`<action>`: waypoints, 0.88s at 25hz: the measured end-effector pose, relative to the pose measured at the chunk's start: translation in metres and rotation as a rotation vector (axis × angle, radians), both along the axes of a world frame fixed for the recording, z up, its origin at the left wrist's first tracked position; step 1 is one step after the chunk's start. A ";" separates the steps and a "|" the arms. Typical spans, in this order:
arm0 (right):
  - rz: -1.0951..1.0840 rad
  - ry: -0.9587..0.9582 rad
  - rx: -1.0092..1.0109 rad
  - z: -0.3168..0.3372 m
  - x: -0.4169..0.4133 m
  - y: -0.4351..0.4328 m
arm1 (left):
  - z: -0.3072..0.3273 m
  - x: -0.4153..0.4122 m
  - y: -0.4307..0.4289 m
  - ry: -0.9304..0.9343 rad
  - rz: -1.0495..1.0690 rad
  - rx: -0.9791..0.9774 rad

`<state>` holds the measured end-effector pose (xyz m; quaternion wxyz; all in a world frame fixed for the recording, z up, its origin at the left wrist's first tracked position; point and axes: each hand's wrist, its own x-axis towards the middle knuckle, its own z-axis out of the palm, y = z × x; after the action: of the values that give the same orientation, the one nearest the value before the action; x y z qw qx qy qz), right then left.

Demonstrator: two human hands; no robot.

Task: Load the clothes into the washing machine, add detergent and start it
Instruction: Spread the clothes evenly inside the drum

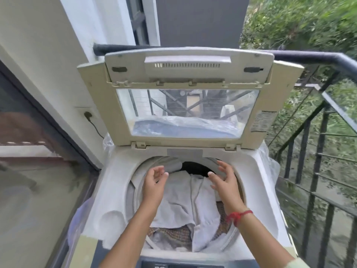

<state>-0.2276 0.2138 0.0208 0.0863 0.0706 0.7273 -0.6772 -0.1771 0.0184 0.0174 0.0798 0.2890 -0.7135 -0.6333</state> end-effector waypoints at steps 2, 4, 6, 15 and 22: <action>-0.037 -0.234 -0.146 -0.007 -0.015 -0.011 | -0.009 -0.018 -0.007 -0.244 0.074 0.330; -0.080 -0.454 -0.307 -0.014 -0.027 -0.023 | -0.023 -0.034 -0.013 -0.469 0.115 0.697; -0.132 -0.658 -0.492 -0.023 -0.038 -0.035 | -0.039 -0.049 -0.014 -0.528 0.156 0.870; -0.266 -0.803 -0.874 -0.024 -0.092 -0.080 | -0.031 -0.125 0.003 -0.291 0.223 1.141; -0.325 -0.842 -1.012 -0.013 -0.095 -0.074 | -0.031 -0.126 0.002 -0.177 0.241 1.267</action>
<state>-0.3224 0.1394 0.0081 0.2815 0.3877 0.2052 -0.8534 -0.3035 0.0203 -0.0132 -0.0945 0.4091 -0.1682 -0.8919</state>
